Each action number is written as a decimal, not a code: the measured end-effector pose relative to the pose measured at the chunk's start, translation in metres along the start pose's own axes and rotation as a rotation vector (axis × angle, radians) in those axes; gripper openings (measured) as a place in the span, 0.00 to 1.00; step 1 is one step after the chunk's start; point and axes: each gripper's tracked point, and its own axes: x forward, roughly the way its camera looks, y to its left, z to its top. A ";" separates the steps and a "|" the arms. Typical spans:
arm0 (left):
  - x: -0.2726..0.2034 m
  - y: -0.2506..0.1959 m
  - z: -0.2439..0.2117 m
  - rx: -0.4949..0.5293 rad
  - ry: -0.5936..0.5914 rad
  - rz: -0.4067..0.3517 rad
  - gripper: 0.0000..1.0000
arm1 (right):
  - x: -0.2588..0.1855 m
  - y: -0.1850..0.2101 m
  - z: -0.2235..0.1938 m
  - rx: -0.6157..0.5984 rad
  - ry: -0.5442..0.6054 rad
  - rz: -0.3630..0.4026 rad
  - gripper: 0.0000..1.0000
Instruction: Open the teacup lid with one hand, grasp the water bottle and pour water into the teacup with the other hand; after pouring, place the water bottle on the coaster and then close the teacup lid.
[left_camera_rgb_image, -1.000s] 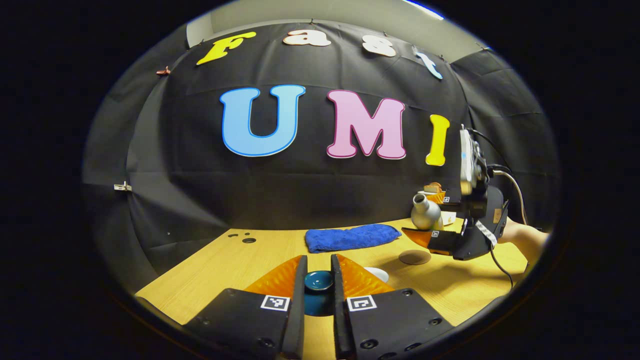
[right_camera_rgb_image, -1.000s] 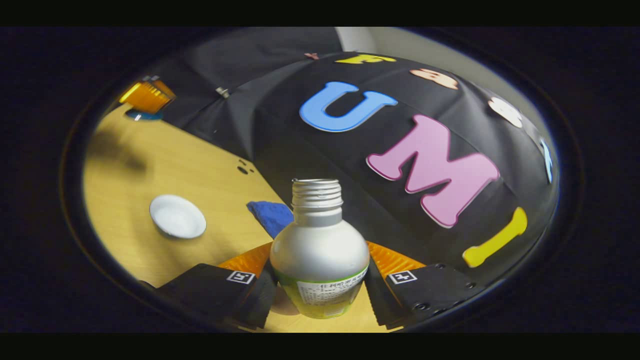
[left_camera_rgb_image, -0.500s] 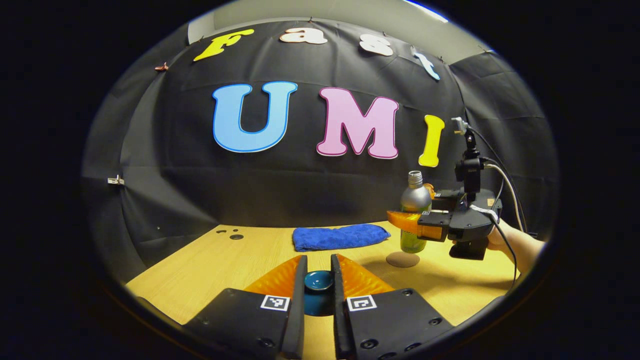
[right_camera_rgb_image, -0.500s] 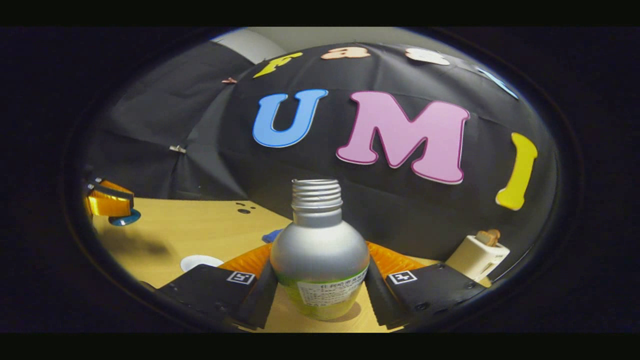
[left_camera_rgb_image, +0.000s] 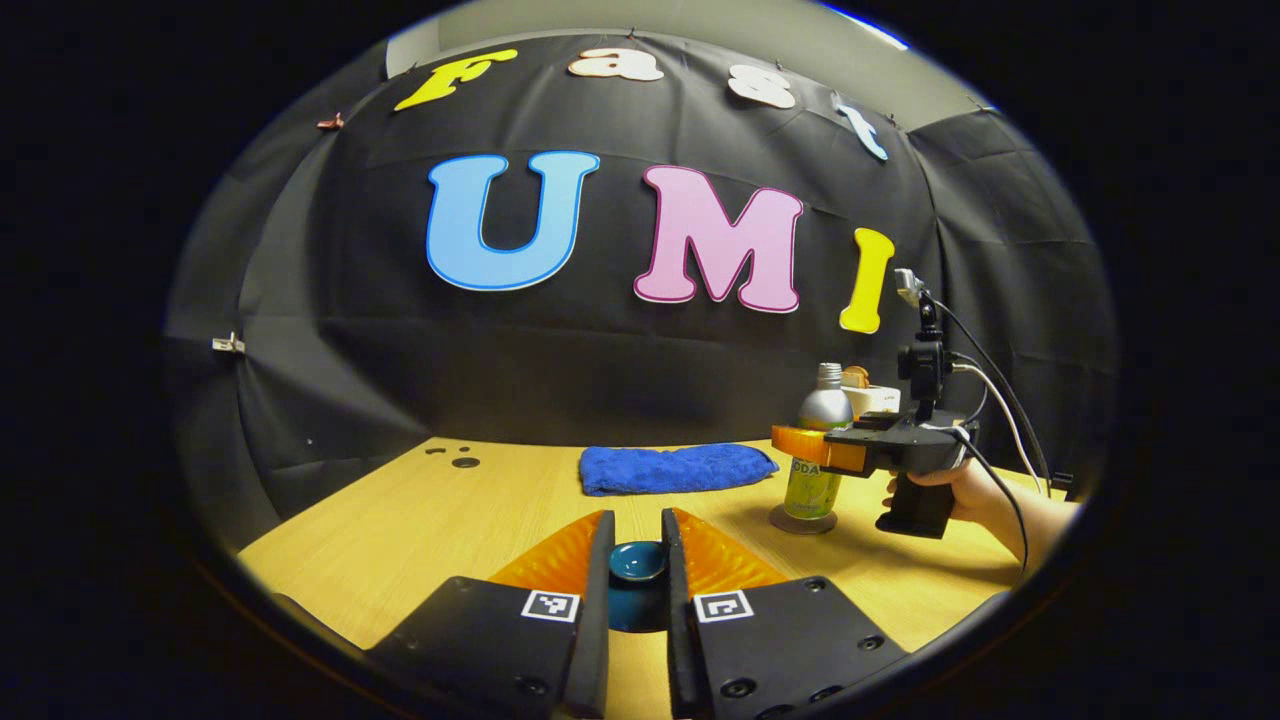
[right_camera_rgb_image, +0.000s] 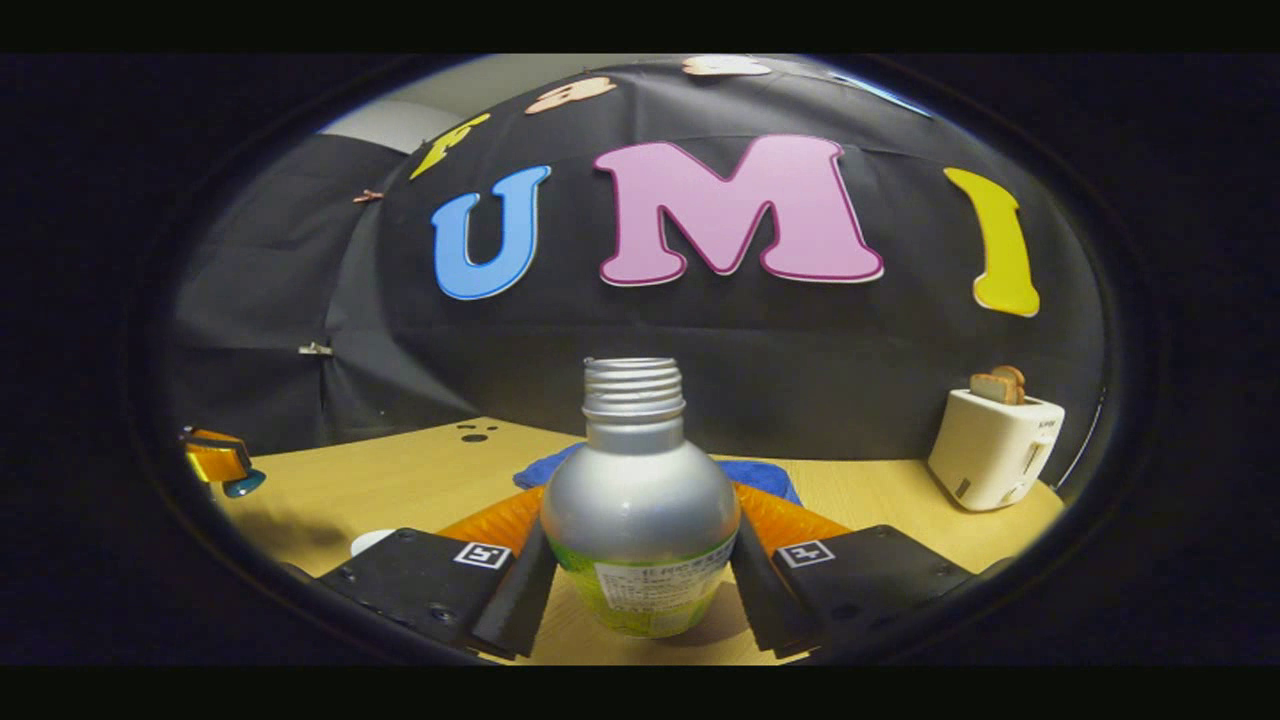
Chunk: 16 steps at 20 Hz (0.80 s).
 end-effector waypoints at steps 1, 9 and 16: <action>0.002 -0.002 -0.003 -0.006 0.009 -0.006 0.28 | 0.003 -0.011 -0.005 -0.037 0.007 -0.031 0.81; 0.013 -0.007 -0.010 0.012 0.033 -0.017 0.28 | 0.017 -0.024 -0.024 -0.038 0.028 -0.059 0.81; 0.019 -0.011 -0.014 0.014 0.046 -0.016 0.28 | 0.018 -0.032 -0.050 0.035 0.085 -0.070 0.85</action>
